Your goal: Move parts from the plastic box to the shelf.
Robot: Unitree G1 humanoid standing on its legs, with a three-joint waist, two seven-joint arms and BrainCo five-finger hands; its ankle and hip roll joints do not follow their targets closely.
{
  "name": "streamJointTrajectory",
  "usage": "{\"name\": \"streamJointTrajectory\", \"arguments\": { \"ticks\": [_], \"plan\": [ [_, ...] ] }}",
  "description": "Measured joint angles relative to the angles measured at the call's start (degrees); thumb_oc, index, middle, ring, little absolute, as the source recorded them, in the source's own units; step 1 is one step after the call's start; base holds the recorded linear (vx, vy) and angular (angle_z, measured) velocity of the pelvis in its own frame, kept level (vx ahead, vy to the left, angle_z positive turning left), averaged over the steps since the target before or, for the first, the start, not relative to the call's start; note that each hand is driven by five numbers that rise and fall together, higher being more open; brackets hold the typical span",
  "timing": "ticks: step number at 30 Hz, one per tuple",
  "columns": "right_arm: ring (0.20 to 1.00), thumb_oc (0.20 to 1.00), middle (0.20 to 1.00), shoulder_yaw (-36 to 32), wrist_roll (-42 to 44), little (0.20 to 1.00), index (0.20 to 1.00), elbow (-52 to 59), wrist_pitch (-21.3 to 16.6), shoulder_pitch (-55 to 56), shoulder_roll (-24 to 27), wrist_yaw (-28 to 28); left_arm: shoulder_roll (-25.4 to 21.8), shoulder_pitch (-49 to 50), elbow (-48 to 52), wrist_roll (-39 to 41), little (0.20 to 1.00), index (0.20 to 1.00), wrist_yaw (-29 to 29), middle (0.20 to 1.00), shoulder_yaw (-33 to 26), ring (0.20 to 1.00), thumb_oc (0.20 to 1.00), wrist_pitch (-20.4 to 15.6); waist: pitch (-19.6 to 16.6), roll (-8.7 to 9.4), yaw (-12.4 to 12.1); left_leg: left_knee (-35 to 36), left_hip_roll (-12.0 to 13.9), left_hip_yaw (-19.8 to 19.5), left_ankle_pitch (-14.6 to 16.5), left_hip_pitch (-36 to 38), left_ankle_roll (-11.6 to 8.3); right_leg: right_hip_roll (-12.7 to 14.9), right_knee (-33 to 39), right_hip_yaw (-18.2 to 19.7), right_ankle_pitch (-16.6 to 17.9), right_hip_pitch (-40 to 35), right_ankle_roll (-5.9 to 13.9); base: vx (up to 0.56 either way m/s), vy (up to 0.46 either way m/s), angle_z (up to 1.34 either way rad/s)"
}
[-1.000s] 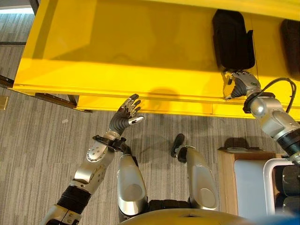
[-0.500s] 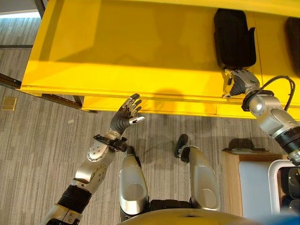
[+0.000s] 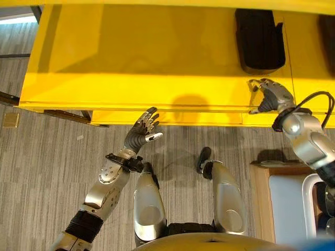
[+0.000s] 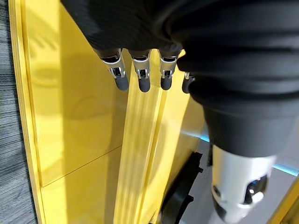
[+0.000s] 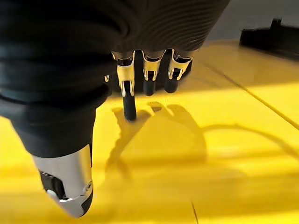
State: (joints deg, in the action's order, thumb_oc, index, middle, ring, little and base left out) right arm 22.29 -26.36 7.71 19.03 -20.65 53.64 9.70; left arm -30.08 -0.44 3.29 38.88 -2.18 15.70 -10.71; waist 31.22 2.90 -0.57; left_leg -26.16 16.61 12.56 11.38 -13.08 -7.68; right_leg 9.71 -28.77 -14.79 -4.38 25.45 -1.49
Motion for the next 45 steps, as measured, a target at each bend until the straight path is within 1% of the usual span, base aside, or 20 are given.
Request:
{"name": "streamJointTrajectory", "arguments": {
  "ticks": [4, 9, 13, 15, 16, 18, 19, 22, 25, 26, 28, 30, 32, 34, 36, 38, 41, 43, 44, 45],
  "plan": [
    [1.0, 1.0, 1.0, -1.4, -1.5, 1.0, 1.0, 7.5, 0.1, 5.6, 0.5, 5.0, -0.4, 1.5, 0.7, 0.0, 1.0, 1.0, 1.0, 1.0, -0.1, 1.0, 1.0, -1.1, 0.0, 0.53, 1.6, 0.1, 0.4, 0.8, 0.2, 0.1, 0.11, -0.7, 1.1, 0.5, 0.4, 0.0, 0.44, -0.06, 0.023, -0.1],
    [1.0, 1.0, 1.0, 0.1, -0.7, 1.0, 1.0, 7.3, 0.8, 5.8, 0.4, 5.9, -0.9, 2.4, 0.8, 0.0, 1.0, 1.0, 1.3, 1.0, 0.1, 1.0, 1.0, -3.1, -0.3, 3.09, 0.9, 1.1, 0.4, 1.0, 0.1, 0.3, 0.15, -1.2, 3.5, 0.4, 2.1, -1.0, 0.45, -0.06, 0.016, -0.01],
    [1.0, 1.0, 1.0, 1.4, 5.6, 1.0, 1.0, 2.9, 0.7, 5.9, 0.2, 5.3, -2.3, 2.6, 0.9, 0.0, 1.0, 1.0, 1.4, 1.0, 0.1, 1.0, 1.0, -3.9, -0.5, 3.9, 0.0, 2.0, 0.1, 1.2, 0.1, 2.8, 0.11, -1.4, 7.3, -0.1, 4.0, -5.1, 0.99, -0.04, 0.123, 0.04],
    [1.0, 1.0, 1.0, -0.6, 21.3, 1.0, 1.0, -0.7, -2.4, 9.3, -2.3, -2.1, -2.7, 2.6, 0.9, -0.1, 1.0, 1.0, 2.1, 1.0, 0.0, 1.0, 1.0, -4.0, -1.0, 4.73, -0.6, 3.2, -0.6, 1.6, 0.1, 5.1, 0.17, -1.2, 10.7, -0.1, 5.6, -8.2, 1.83, 0.0, 0.229, 0.02],
    [1.0, 1.0, 1.0, -4.4, 29.4, 1.0, 1.0, -0.8, -6.4, 13.8, -8.1, -7.4, -2.6, 3.0, 0.9, -0.2, 1.0, 1.0, 2.2, 1.0, -0.2, 1.0, 1.0, -4.1, -1.2, 4.95, -0.4, 3.4, -1.1, 2.5, 0.5, 5.9, 0.82, -1.0, 13.1, 0.2, 6.9, -9.8, 2.62, -0.03, 0.363, -0.06],
    [1.0, 1.0, 1.0, -3.5, 32.7, 1.0, 1.0, -0.8, -7.7, 16.5, -10.7, -9.6, -2.5, 3.9, 0.8, -0.2, 1.0, 1.0, 2.2, 1.0, -0.6, 1.0, 1.0, -4.1, -1.8, 5.19, 0.5, 3.4, -2.2, 3.1, 0.7, 6.2, 1.15, -0.2, 14.3, 1.0, 7.9, -10.0, 3.56, -0.07, 0.48, -0.15],
    [1.0, 1.0, 1.0, -8.4, 37.6, 1.0, 1.0, -3.2, -11.1, 19.4, -16.4, -12.4, -1.4, 4.2, -0.5, -2.5, 1.0, 1.0, 2.3, 1.0, -1.1, 1.0, 1.0, -4.6, -2.9, 5.13, 0.8, 3.1, -2.7, 4.4, 1.4, 6.0, 2.05, 0.2, 16.6, 1.8, 9.6, -10.5, 3.89, -0.12, 0.543, -0.25],
    [1.0, 1.0, 1.0, -10.8, 40.3, 1.0, 1.0, -4.3, -14.7, 24.0, -19.9, -16.2, -0.9, 5.0, -0.9, -4.2, 1.0, 1.0, 2.2, 1.0, -0.9, 1.0, 1.0, -4.6, -4.8, 5.19, 2.7, 0.9, -3.5, 6.0, 3.4, 6.0, 3.2, 0.3, 21.2, 3.4, 12.9, -12.2, 4.66, -0.1, 0.333, -0.28],
    [1.0, 1.0, 1.0, -10.9, 41.3, 1.0, 1.0, -4.8, -15.9, 27.3, -21.4, -18.1, -0.7, 5.3, -2.7, -6.5, 1.0, 1.0, 1.6, 1.0, 0.1, 1.0, 1.0, -4.8, -8.3, 5.8, 4.4, -3.1, -4.0, 7.7, 6.0, 4.0, 4.71, 1.0, 25.1, 5.1, 15.8, -12.4, 6.0, -0.16, 0.428, -0.28],
    [1.0, 1.0, 1.0, -12.6, 41.1, 1.0, 1.0, -5.2, -16.8, 28.7, -23.7, -19.2, -0.7, 4.4, -3.2, -7.0, 1.0, 1.0, 0.8, 1.0, 0.9, 1.0, 1.0, -4.8, -8.7, 6.1, 4.9, -6.5, -4.6, 8.1, 7.9, 2.8, 5.9, 2.0, 27.6, 5.7, 18.5, -12.9, 6.77, -0.15, 0.416, -0.23],
    [1.0, 1.0, 1.0, -12.8, 40.8, 1.0, 1.0, -5.5, -16.9, 29.8, -24.3, -20.0, -0.7, 3.6, -3.8, -7.0, 1.0, 1.0, -0.3, 1.0, 2.5, 1.0, 1.0, -4.8, -9.2, 6.67, 6.7, -7.7, -6.8, 9.2, 8.8, 1.2, 8.18, 4.7, 29.9, 6.8, 20.2, -13.0, 7.78, -0.13, 0.27, 0.03],
    [1.0, 1.0, 1.0, -12.0, 40.8, 1.0, 1.0, -7.6, -16.9, 29.5, -24.4, -19.5, -0.6, 4.2, -4.3, -7.0, 1.0, 1.0, -0.3, 1.0, 2.7, 1.0, 1.0, -4.7, -9.5, 6.69, 7.2, -8.2, -7.2, 10.6, 8.7, 1.0, 9.94, 5.3, 31.6, 5.5, 12.7, -12.8, 9.15, -0.15, 0.158, -0.28],
    [1.0, 1.0, 1.0, -11.9, 40.8, 1.0, 1.0, -7.3, -17.1, 28.9, -24.3, -19.1, -0.2, 5.4, -4.7, -7.0, 1.0, 1.0, 0.0, 1.0, 2.7, 1.0, 1.0, -4.5, -9.2, 5.36, 5.8, -3.4, -5.1, 13.8, 5.7, 1.1, 11.95, 5.8, 28.2, -1.0, 11.5, -11.4, 9.51, -0.25, 0.127, -0.83],
    [1.0, 1.0, 1.0, -12.1, 40.8, 1.0, 1.0, -7.3, -18.0, 29.3, -24.4, -20.0, -0.4, 5.4, -5.4, -7.2, 1.0, 1.0, 0.1, 1.0, 3.1, 1.0, 1.0, -4.5, -9.1, 5.19, 5.3, 2.7, -5.2, 15.6, 1.6, 2.8, 12.86, 6.7, 24.0, -1.1, 11.7, -16.1, 9.97, -0.28, 0.071, -0.44],
    [1.0, 1.0, 1.0, -12.7, 40.8, 1.0, 1.0, -7.4, -18.4, 29.4, -24.4, -22.4, -0.5, 4.6, -5.6, -7.8, 1.0, 1.0, 0.1, 1.0, 3.5, 1.0, 1.0, -4.5, -8.5, 4.25, 5.4, 4.9, -5.0, 15.3, -0.5, 2.6, 13.23, 6.6, 18.0, -0.4, 10.3, -18.7, 9.1, -0.13, 0.002, -0.04],
    [1.0, 1.0, 1.0, -13.0, 40.8, 1.0, 1.0, -7.2, -19.5, 28.9, -24.4, -24.4, -0.9, 4.1, -5.6, -8.1, 1.0, 1.0, 0.1, 1.0, 3.5, 1.0, 1.0, -4.6, -8.7, 4.86, 3.9, 6.2, -4.4, 17.4, -1.9, 2.7, 12.86, 6.4, 17.6, -1.8, 12.0, -22.1, 7.79, -0.12, -0.085, -0.49],
    [1.0, 1.0, 1.0, -13.5, 40.8, 1.0, 1.0, -7.0, -19.4, 26.6, -24.0, -26.1, -0.4, 6.3, -5.9, -8.0, 1.0, 1.0, 0.7, 1.0, 3.2, 1.0, 1.0, -4.7, -8.1, 3.75, 2.4, 6.2, -1.3, 22.2, -2.9, 3.4, 12.21, 6.3, 17.8, -5.0, 9.1, -23.4, 6.09, -0.1, -0.216, -0.98],
    [1.0, 1.0, 1.0, -14.3, 40.8, 1.0, 1.0, -7.1, -18.9, 26.1, -23.7, -26.6, -0.6, 7.2, -6.3, -7.9, 1.0, 1.0, 1.5, 1.0, 3.0, 1.0, 1.0, -4.7, -8.2, 4.28, 2.4, 6.5, 0.2, 25.1, -4.0, 4.2, 9.73, 5.6, 19.4, -6.9, 7.4, -23.8, 5.84, -0.09, -0.357, -0.87],
    [1.0, 1.0, 1.0, -14.5, 40.8, 1.0, 1.0, -7.2, -18.4, 25.8, -23.7, -26.8, -0.6, 7.5, -6.7, -7.9, 1.0, 1.0, 1.9, 1.0, 2.6, 1.0, 1.0, -4.7, -8.5, 5.37, 1.8, 6.3, 0.5, 25.7, -4.8, 4.3, 8.47, 4.7, 21.2, -7.7, 5.4, -23.6, 5.65, -0.06, -0.483, -0.95],
    [1.0, 1.0, 1.0, -15.1, 40.8, 1.0, 1.0, -7.9, -17.8, 24.7, -23.3, -27.2, 0.2, 8.2, -7.6, -7.9, 1.0, 1.0, 2.5, 1.0, 2.4, 1.0, 1.0, -4.7, -8.1, 4.8, 2.0, 5.7, 3.3, 26.8, -5.3, 4.6, 7.07, 2.9, 23.5, -8.9, 4.1, -23.4, 8.0, -0.07, -0.682, -1.71]
  ]
}}
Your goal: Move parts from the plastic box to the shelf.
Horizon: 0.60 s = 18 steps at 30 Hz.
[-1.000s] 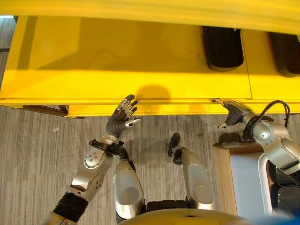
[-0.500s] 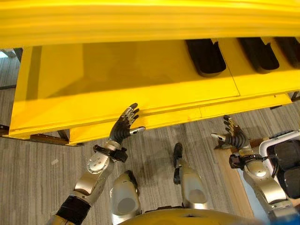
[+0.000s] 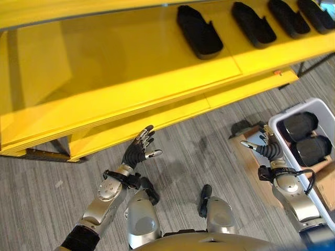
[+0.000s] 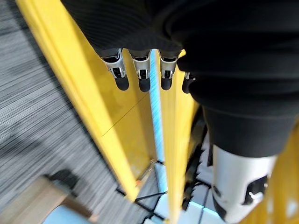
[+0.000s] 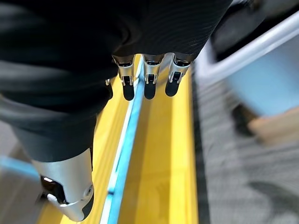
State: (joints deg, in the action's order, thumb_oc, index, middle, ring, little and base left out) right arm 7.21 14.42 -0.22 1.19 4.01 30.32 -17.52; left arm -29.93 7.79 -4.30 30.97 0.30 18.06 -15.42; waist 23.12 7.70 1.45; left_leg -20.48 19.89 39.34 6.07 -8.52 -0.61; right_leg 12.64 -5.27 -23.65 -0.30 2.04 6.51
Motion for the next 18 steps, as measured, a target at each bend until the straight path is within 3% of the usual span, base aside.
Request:
{"name": "streamJointTrajectory", "arguments": {
  "ticks": [1, 2, 3, 5, 8, 9, 10, 11, 12, 13, 15, 17, 18],
  "plan": [
    [1.0, 1.0, 1.0, -0.2, 0.0, 1.0, 1.0, -1.0, 2.0, -2.0, 0.8, -0.6, 1.0, 1.1, -0.2, 0.0, 1.0, 1.0, 1.0, 1.0, -0.9, 1.0, 1.0, -0.1, -0.3, -0.27, -1.0, 1.4, 3.1, 2.1, -1.3, 0.8, -2.71, -1.9, 2.5, -4.1, -1.1, 0.2, -0.89, 0.0, -0.465, -1.74],
    [1.0, 1.0, 1.0, -0.3, 0.0, 1.0, 1.0, -0.9, 2.5, -1.6, 2.0, -1.1, 1.0, 1.5, -0.6, 0.0, 1.0, 1.0, 1.4, 1.0, -1.1, 1.0, 1.0, -0.1, -0.3, 0.83, -0.6, 2.1, 3.2, 1.8, -3.1, 2.3, -3.12, -2.1, 2.4, -4.4, 3.6, 0.3, -2.51, 0.03, -0.513, -1.48],
    [1.0, 1.0, 1.0, -2.1, 0.0, 1.0, 1.0, -1.7, 3.0, -0.1, 2.8, -2.3, 2.6, 2.0, -1.4, 0.4, 1.0, 1.0, 1.4, 1.0, -1.7, 1.0, 1.0, -0.2, -0.6, 0.45, 1.1, 4.6, 4.0, 0.2, -4.6, 4.0, -5.14, -4.2, 2.1, -4.3, 2.3, -0.4, -3.54, 0.07, -0.435, -0.78],
    [1.0, 1.0, 1.0, -4.4, 0.0, 1.0, 1.0, -2.8, 3.8, 1.5, 4.2, -4.0, 3.2, 2.0, -1.3, 1.2, 1.0, 1.0, 1.4, 1.0, -2.5, 1.0, 1.0, -0.3, -0.8, -0.09, 2.6, 8.7, 4.0, -0.6, -8.0, 6.4, -5.27, -6.3, 1.4, -2.8, 1.4, -0.3, -4.89, 0.07, -0.296, -0.44],
    [1.0, 1.0, 1.0, -7.7, 0.0, 1.0, 1.0, -4.5, 4.7, 2.1, 5.0, -7.0, 4.6, 1.7, -1.2, 1.7, 1.0, 1.0, 1.3, 1.0, -2.5, 1.0, 1.0, -0.4, -1.0, -1.26, 3.6, 11.7, 3.9, -0.9, -9.9, 8.6, -5.26, -7.3, 0.1, -1.6, 0.9, 0.3, -5.81, 0.05, -0.121, -0.38],
    [1.0, 1.0, 1.0, -8.9, -0.1, 1.0, 1.0, -6.5, 4.7, 2.1, 7.2, -10.0, 6.5, 1.6, -1.2, 1.7, 1.0, 1.0, 0.5, 1.0, -2.4, 1.0, 1.0, -0.4, -1.7, -3.61, 4.7, 12.5, 3.5, -2.9, -10.5, 9.7, -5.49, -7.0, -3.3, -0.5, -1.2, 1.8, -6.05, 0.22, -0.214, -0.45],
    [1.0, 1.0, 1.0, -9.2, -0.1, 1.0, 1.0, -7.4, 4.7, 3.0, 7.6, -10.5, 7.0, 1.9, -1.2, 2.1, 1.0, 1.0, 0.0, 1.0, -2.4, 1.0, 1.0, -0.7, -2.2, -4.64, 5.5, 12.0, 2.9, -4.1, -11.2, 10.9, -5.18, -6.6, -5.3, 0.1, -2.7, 2.6, -5.9, 0.23, -0.137, -0.86],
    [1.0, 1.0, 1.0, -8.8, -0.2, 1.0, 1.0, -9.3, 4.3, 0.6, 6.6, -10.7, 6.9, 3.3, -0.6, 2.2, 1.0, 1.0, 0.1, 1.0, -3.1, 1.0, 1.0, -1.1, -2.4, -4.05, 4.0, 11.0, 2.4, -8.0, -11.1, 12.5, -6.38, -6.6, -8.2, 3.6, -3.9, 4.4, -6.76, 0.24, -0.122, -1.41],
    [1.0, 1.0, 1.0, -9.4, -0.4, 1.0, 1.0, -11.2, 3.6, -1.8, 5.2, -11.9, 6.5, 4.6, -1.5, 2.2, 1.0, 1.0, 0.0, 1.0, -3.2, 1.0, 1.0, -1.2, -3.1, -3.75, 1.5, 9.5, 1.6, -13.5, -11.2, 13.8, -6.15, -6.5, -11.2, 8.1, -5.0, 6.5, -7.44, 0.1, -0.037, -1.95],
    [1.0, 1.0, 1.0, -9.5, -0.8, 1.0, 1.0, -11.8, 3.5, -3.0, 5.3, -12.8, 6.4, 5.1, -2.1, 2.2, 1.0, 1.0, 0.0, 1.0, -2.8, 1.0, 1.0, -1.1, -3.8, -4.2, 0.8, 5.2, 1.4, -17.9, -11.0, 12.2, -6.18, -6.4, -11.6, 11.0, -5.3, 7.0, -7.94, 0.09, -0.055, -1.5],
    [1.0, 1.0, 1.0, -10.0, -1.4, 1.0, 1.0, -12.2, 3.4, -2.8, 6.2, -13.4, 7.2, 4.9, -1.4, 2.2, 1.0, 1.0, -0.1, 1.0, -2.0, 1.0, 1.0, -1.2, -4.5, -5.29, 2.8, 7.5, -0.2, -19.8, -6.9, 11.1, -6.36, -6.1, -10.7, 12.2, -4.6, 7.1, -7.83, 0.1, -0.067, -0.47],
    [1.0, 1.0, 1.0, -10.2, -1.6, 1.0, 1.0, -12.5, 3.4, -3.1, 6.6, -13.6, 7.1, 4.0, -0.5, 2.2, 1.0, 1.0, -0.3, 1.0, -1.0, 1.0, 1.0, -1.5, -5.7, -7.79, 3.8, 11.5, -2.4, -18.8, -8.0, 11.7, -4.4, -7.9, -11.2, 13.1, -4.4, 8.5, -7.64, 0.1, -0.052, -0.37],
    [1.0, 1.0, 1.0, -10.1, -1.8, 1.0, 1.0, -12.6, 3.3, -3.3, 5.9, -13.6, 6.4, 2.7, -0.6, 2.2, 1.0, 1.0, -0.8, 1.0, -0.7, 1.0, 1.0, -1.5, -5.8, -7.8, 4.2, 11.2, -1.6, -17.1, -7.5, 12.1, -4.18, -8.4, -12.0, 13.5, -4.9, 9.3, -7.43, 0.1, -0.013, -0.73]
  ]
}}
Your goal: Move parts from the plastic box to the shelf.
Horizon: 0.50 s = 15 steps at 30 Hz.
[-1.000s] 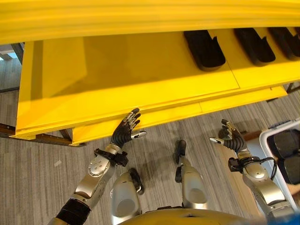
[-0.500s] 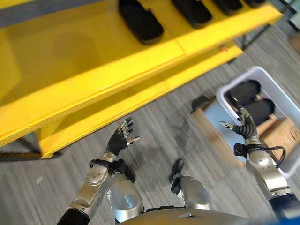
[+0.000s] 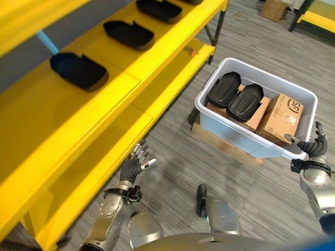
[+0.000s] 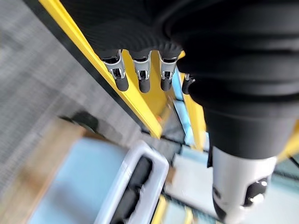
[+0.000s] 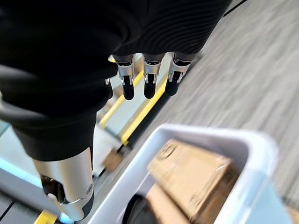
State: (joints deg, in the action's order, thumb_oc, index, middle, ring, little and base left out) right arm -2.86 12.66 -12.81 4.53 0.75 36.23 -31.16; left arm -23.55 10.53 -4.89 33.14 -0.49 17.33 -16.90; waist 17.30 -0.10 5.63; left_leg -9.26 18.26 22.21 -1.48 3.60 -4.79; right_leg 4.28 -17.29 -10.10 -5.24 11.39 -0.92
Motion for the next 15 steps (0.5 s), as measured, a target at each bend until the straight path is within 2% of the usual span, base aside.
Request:
{"name": "streamJointTrajectory", "arguments": {
  "ticks": [1, 3, 5, 7, 8, 10, 11, 12, 13, 14, 15],
  "plan": [
    [1.0, 1.0, 1.0, 1.2, 0.0, 1.0, 1.0, 0.0, 0.0, -0.6, -0.1, 0.3, -0.7, -3.9, -1.0, 0.0, 1.0, 1.0, -1.7, 1.0, 0.9, 1.0, 1.0, 0.0, 0.3, 0.79, -0.3, -3.3, 0.3, -0.5, 0.0, -0.8, 0.01, 0.6, -0.8, 0.3, -0.8, 1.2, -0.11, 0.12, 0.031, -0.73],
    [1.0, 1.0, 1.0, 1.3, -0.6, 1.0, 1.0, 0.4, -0.6, -1.4, -0.1, 1.1, -0.8, -6.8, -0.8, 0.2, 1.0, 1.0, -2.1, 1.0, 2.3, 1.0, 1.0, -0.4, 0.1, 0.29, 1.0, -4.2, 0.4, -0.4, -0.2, -0.5, -0.3, 1.4, -1.2, 0.2, -0.7, 1.9, -0.02, 0.17, 0.04, -0.59],
    [1.0, 1.0, 1.0, 1.4, -2.8, 1.0, 1.0, 1.3, -1.2, -2.4, 0.0, 1.8, -0.3, -12.2, 0.2, 1.5, 1.0, 1.0, -2.0, 1.0, 2.9, 1.0, 1.0, -3.1, -0.3, -1.93, 4.3, -1.1, -0.6, 1.0, -0.2, 0.2, -0.33, 1.8, -3.3, 0.7, -0.6, 3.7, 0.26, 0.11, -0.014, -0.22],
    [1.0, 1.0, 1.0, 1.4, -2.8, 1.0, 1.0, 2.0, -1.1, -2.3, 0.3, 2.2, -0.3, -16.3, 2.1, 1.2, 1.0, 1.0, -1.3, 1.0, 2.9, 1.0, 1.0, -4.2, -0.1, -2.91, 4.9, 0.5, -1.3, 1.0, -0.2, 1.1, -0.33, 1.8, -5.6, 1.6, -1.5, 5.3, 0.34, 0.11, -0.114, -0.15],
    [1.0, 1.0, 1.0, 1.6, -2.9, 1.0, 1.0, 2.8, -1.1, -2.3, 0.8, 3.2, -0.5, -19.3, 4.0, 1.1, 1.0, 1.0, -0.3, 1.0, 2.8, 1.0, 1.0, -4.4, -0.2, -3.62, 6.4, 1.5, -1.9, 1.0, -0.2, 1.3, -0.35, 2.2, -8.1, 1.7, -2.9, 6.8, 0.37, 0.15, -0.178, -0.02],
    [1.0, 1.0, 1.0, 2.1, -2.9, 1.0, 1.0, 3.9, -1.1, -2.4, 1.0, 5.8, -0.4, -24.0, 4.7, -0.3, 1.0, 1.0, 2.0, 1.0, 2.7, 1.0, 1.0, -4.5, -0.3, -3.93, 7.4, 1.9, -2.2, 1.3, -0.2, 1.4, -0.35, 2.5, -10.6, 1.7, -4.6, 8.7, -0.24, 0.14, -0.241, -0.12],
    [1.0, 1.0, 1.0, 3.1, -2.9, 1.0, 1.0, 5.5, -1.2, -2.7, 1.0, 7.5, -0.5, -26.1, 5.0, -0.9, 1.0, 1.0, 3.1, 1.0, 2.7, 1.0, 1.0, -4.6, -0.2, -3.94, 7.5, 1.2, -2.0, 2.0, -2.8, 1.2, -0.94, 2.5, -10.8, 1.8, -4.8, 9.0, 0.02, 0.14, -0.273, -0.45],
    [1.0, 1.0, 1.0, 3.4, -2.9, 1.0, 1.0, 6.4, -1.2, -2.5, 0.4, 8.5, -0.8, -26.5, 5.3, -1.0, 1.0, 1.0, 3.2, 1.0, 2.2, 1.0, 1.0, -4.2, -0.2, -3.15, 7.0, -2.4, -1.2, 1.1, -3.7, -0.2, -1.63, 3.0, -17.3, 1.1, -6.9, 10.4, -1.31, 0.16, -0.243, -0.49],
    [1.0, 1.0, 1.0, 4.0, -3.0, 1.0, 1.0, 7.4, -1.1, -1.3, -0.6, 9.0, -1.5, -26.3, 5.7, -1.0, 1.0, 1.0, 3.3, 1.0, 1.9, 1.0, 1.0, -3.9, -0.7, -0.09, 6.9, -8.3, -1.4, -0.1, -4.9, -1.9, -3.43, 3.8, -17.4, 1.2, -10.7, 8.8, -4.79, 0.08, -0.06, -0.34],
    [1.0, 1.0, 1.0, 4.3, -3.8, 1.0, 1.0, 7.4, -1.2, -1.2, -1.0, 9.8, -0.4, -24.9, 5.4, -0.9, 1.0, 1.0, 3.3, 1.0, 1.7, 1.0, 1.0, -3.3, -0.7, -0.71, 6.6, -13.5, 0.2, -1.8, -4.0, -4.9, -3.96, 2.8, -16.2, 0.8, -10.5, 7.7, -4.0, 0.12, -0.007, -0.26],
    [1.0, 1.0, 1.0, 4.7, -4.3, 1.0, 1.0, 7.2, -1.2, -0.8, -1.3, 10.4, 0.5, -23.6, 5.5, -1.0, 1.0, 1.0, 3.3, 1.0, 1.7, 1.0, 1.0, -2.5, -0.8, -0.78, 6.6, -16.4, -0.7, -4.4, -1.7, -7.7, -4.2, 1.1, -13.6, 1.4, -9.1, 6.6, -3.43, 0.12, 0.082, -0.38]
  ]
}}
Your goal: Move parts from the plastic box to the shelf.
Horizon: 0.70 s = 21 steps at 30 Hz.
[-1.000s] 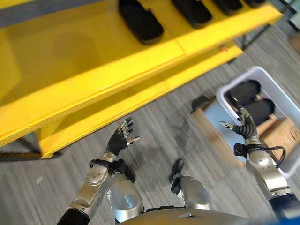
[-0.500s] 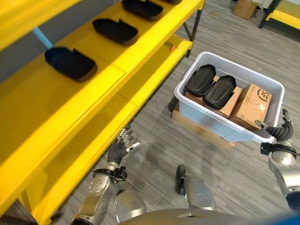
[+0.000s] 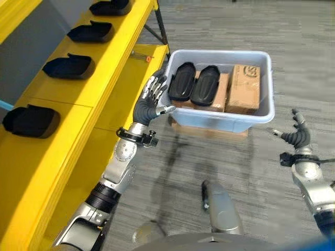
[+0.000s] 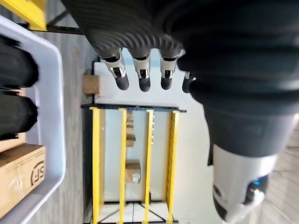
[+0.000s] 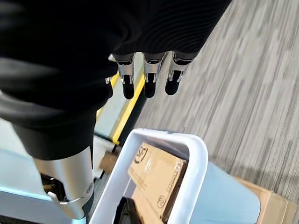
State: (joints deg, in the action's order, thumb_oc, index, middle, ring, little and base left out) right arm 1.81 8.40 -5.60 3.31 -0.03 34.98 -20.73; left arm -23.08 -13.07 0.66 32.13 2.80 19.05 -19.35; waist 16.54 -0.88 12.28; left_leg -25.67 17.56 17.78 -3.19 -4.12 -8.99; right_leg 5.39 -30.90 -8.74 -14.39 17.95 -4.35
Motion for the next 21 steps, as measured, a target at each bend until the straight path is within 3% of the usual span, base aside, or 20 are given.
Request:
{"name": "streamJointTrajectory", "arguments": {
  "ticks": [1, 2, 3, 4, 5, 6, 7, 9, 10, 12, 13, 15, 16, 17, 18, 20, 21],
  "plan": [
    [1.0, 1.0, 1.0, 0.7, -0.5, 1.0, 1.0, -0.2, 0.0, -0.1, -0.7, 0.5, 0.3, 1.0, 0.1, -0.2, 1.0, 1.0, 0.0, 1.0, -0.1, 1.0, 1.0, 0.4, 0.0, -0.01, -0.3, -0.7, -2.8, -2.6, 2.8, -2.6, 0.7, -1.4, 3.6, 0.7, 2.1, -1.1, -0.13, 0.18, 0.163, -0.66],
    [1.0, 1.0, 1.0, 2.2, -0.7, 1.0, 1.0, -0.6, 0.0, -0.5, -1.5, 1.0, 0.1, 2.3, 0.0, -0.3, 1.0, 1.0, 0.1, 1.0, -0.3, 1.0, 1.0, 0.9, 0.1, 0.1, -1.3, 2.5, -6.5, -4.0, 4.9, -4.9, 2.61, -3.6, 9.1, 2.3, 5.0, -2.7, 1.87, 0.2, 0.195, -0.89],
    [1.0, 1.0, 1.0, 2.9, -0.7, 1.0, 1.0, -1.1, 0.0, -0.8, -2.6, 1.5, 0.1, 3.3, -0.2, -0.3, 1.0, 1.0, 0.1, 1.0, -0.4, 1.0, 1.0, 1.5, 0.3, 0.03, -2.0, 6.7, -9.3, -4.5, 5.4, -6.1, 3.73, -4.6, 13.2, 2.8, 6.2, -4.4, 8.68, 0.23, 0.218, -0.91],
    [1.0, 1.0, 1.0, 3.2, -0.7, 1.0, 1.0, -1.5, 0.1, -1.0, -3.1, 1.7, 0.7, 3.8, -0.4, -0.3, 1.0, 1.0, 0.1, 1.0, -0.7, 1.0, 1.0, 2.2, 1.1, -1.39, -2.4, 11.1, -9.5, -6.2, 5.4, -7.1, 4.27, -3.7, 10.9, -0.6, 1.4, -4.6, 17.58, 0.19, 0.18, -0.66],
    [1.0, 1.0, 1.0, 3.5, -0.7, 1.0, 1.0, -1.0, 0.1, -0.6, -2.5, 1.8, 1.8, 4.2, -0.6, -0.3, 1.0, 1.0, 0.0, 1.0, -1.1, 1.0, 1.0, 2.7, 1.5, -2.27, -2.3, 14.1, -7.8, -6.9, 4.0, -7.9, 4.21, -3.5, 6.5, -0.6, 0.2, -3.6, 9.45, 0.23, 0.214, -0.35],
    [1.0, 1.0, 1.0, 3.3, -0.7, 1.0, 1.0, 0.9, 0.3, 1.0, -2.2, 1.8, 1.6, 4.3, -0.7, -0.4, 1.0, 1.0, -0.2, 1.0, -1.7, 1.0, 1.0, 3.1, 1.5, -1.21, -2.2, 17.2, -5.2, -5.9, 0.9, -9.1, 1.98, 0.2, 4.9, 5.2, -0.6, -5.3, 6.5, 0.24, 0.248, -0.23],
    [1.0, 1.0, 1.0, 3.1, -0.7, 1.0, 1.0, 1.0, 0.7, 0.5, -2.6, 1.8, 1.8, 3.9, -2.1, -0.9, 1.0, 1.0, -0.3, 1.0, -2.1, 1.0, 1.0, 3.5, 3.7, -1.36, -2.0, 18.7, -2.4, -6.4, -0.6, -8.9, 2.45, -1.4, 3.1, 3.7, -1.9, -6.8, 2.98, 0.25, 0.275, -0.19],
    [1.0, 1.0, 1.0, 3.6, -0.5, 1.0, 1.0, 0.9, 0.8, 1.6, -3.4, 2.3, 1.3, 6.3, -6.0, -1.9, 1.0, 1.0, -1.6, 1.0, -2.8, 1.0, 1.0, 4.9, 4.3, 1.38, -3.0, 17.3, -3.1, -6.5, -0.5, -9.8, 3.11, -1.3, 3.8, 6.4, -2.4, -8.8, 2.81, 0.18, 0.221, -0.67],
    [1.0, 1.0, 1.0, 3.1, -0.3, 1.0, 1.0, 0.7, 0.8, 1.9, -3.2, 2.4, 1.2, 7.9, -7.6, -2.0, 1.0, 1.0, -2.1, 1.0, -3.3, 1.0, 1.0, 5.2, 4.3, 1.4, -2.8, 17.2, -3.3, -5.5, -0.4, -9.2, 3.34, -1.7, 5.8, 6.7, -1.2, -10.9, 2.55, 0.18, 0.211, -0.67],
    [1.0, 1.0, 1.0, 2.9, 0.6, 1.0, 1.0, 0.7, 0.9, 2.8, -2.7, 2.3, 0.6, 9.3, -7.7, -2.3, 1.0, 1.0, -2.7, 1.0, -3.4, 1.0, 1.0, 5.4, 4.2, 1.24, -2.5, 19.0, -5.0, -3.5, -0.3, -6.5, 3.63, -1.8, 9.6, 6.2, -0.2, -14.8, 3.99, 0.18, 0.204, -0.23],
    [1.0, 1.0, 1.0, 2.9, 0.9, 1.0, 1.0, 0.7, 0.9, 2.7, -3.2, 2.1, 0.2, 9.5, -7.4, -2.5, 1.0, 1.0, -2.8, 1.0, -3.3, 1.0, 1.0, 5.3, 4.2, 1.32, -2.6, 20.6, -7.7, -2.4, -0.4, -3.9, 4.49, -1.7, 11.3, 6.0, 0.2, -16.7, 4.65, 0.16, 0.18, -0.19],
    [1.0, 1.0, 1.0, 3.8, 1.0, 1.0, 1.0, 0.2, 0.9, 2.7, -5.5, 2.1, -0.8, 10.0, -7.2, -2.7, 1.0, 1.0, -2.8, 1.0, -3.4, 1.0, 1.0, 5.2, 3.5, 1.12, -2.9, 25.6, -11.9, -1.3, -4.1, 2.0, 9.69, -0.9, 10.6, 5.1, -0.1, -18.3, 7.06, 0.11, 0.11, -0.1],
    [1.0, 1.0, 1.0, 4.3, 1.0, 1.0, 1.0, 0.0, 0.9, 2.9, -6.2, 2.2, -1.0, 9.4, -7.0, -2.9, 1.0, 1.0, -2.7, 1.0, -3.5, 1.0, 1.0, 5.2, 3.6, 1.16, -3.3, 26.0, -12.0, -1.2, -3.8, 2.5, 10.37, -0.4, 7.3, 4.9, 0.6, -16.6, 8.44, 0.06, 0.036, -0.15],
    [1.0, 1.0, 1.0, 5.2, 1.0, 1.0, 1.0, 0.1, 0.9, 2.6, -6.7, 2.5, -1.2, 9.6, -6.5, -3.4, 1.0, 1.0, -2.7, 1.0, -3.5, 1.0, 1.0, 5.1, 3.5, 0.81, -4.3, 26.6, -12.1, -1.2, -3.5, 3.2, 10.84, 0.7, 4.0, 4.2, -2.0, -13.6, 8.58, 0.06, 0.023, -0.2],
    [1.0, 1.0, 1.0, 5.9, 0.9, 1.0, 1.0, 0.4, 0.8, 2.4, -7.0, 2.6, -1.2, 9.9, -5.7, -3.5, 1.0, 1.0, -2.6, 1.0, -3.9, 1.0, 1.0, 5.0, 3.5, 0.44, -4.5, 26.9, -12.3, -1.2, -3.1, 3.1, 11.29, 1.7, 8.7, 3.6, -1.6, -13.0, 9.09, 0.04, -0.003, -0.14],
    [1.0, 1.0, 1.0, 6.5, 0.9, 1.0, 1.0, 0.7, 0.9, 2.3, -7.7, 2.5, -3.4, 9.8, -4.2, -3.6, 1.0, 1.0, -2.5, 1.0, -4.0, 1.0, 1.0, 4.9, 2.9, 2.29, -5.9, 27.8, -14.7, -1.4, -2.6, 3.1, 11.0, 5.5, 19.0, 2.8, 6.8, -12.5, 9.68, 0.06, 0.0, 0.23],
    [1.0, 1.0, 1.0, 6.7, 0.9, 1.0, 1.0, 0.7, 0.9, 2.3, -7.9, 2.4, -3.8, 10.2, -4.2, -3.6, 1.0, 1.0, -2.5, 1.0, -4.3, 1.0, 1.0, 4.9, 2.4, 2.86, -6.3, 27.8, -15.1, -1.8, -2.3, 3.2, 10.66, 6.1, 20.0, 2.8, 10.0, -13.0, 10.3, 0.07, 0.01, 0.26]
  ]
}}
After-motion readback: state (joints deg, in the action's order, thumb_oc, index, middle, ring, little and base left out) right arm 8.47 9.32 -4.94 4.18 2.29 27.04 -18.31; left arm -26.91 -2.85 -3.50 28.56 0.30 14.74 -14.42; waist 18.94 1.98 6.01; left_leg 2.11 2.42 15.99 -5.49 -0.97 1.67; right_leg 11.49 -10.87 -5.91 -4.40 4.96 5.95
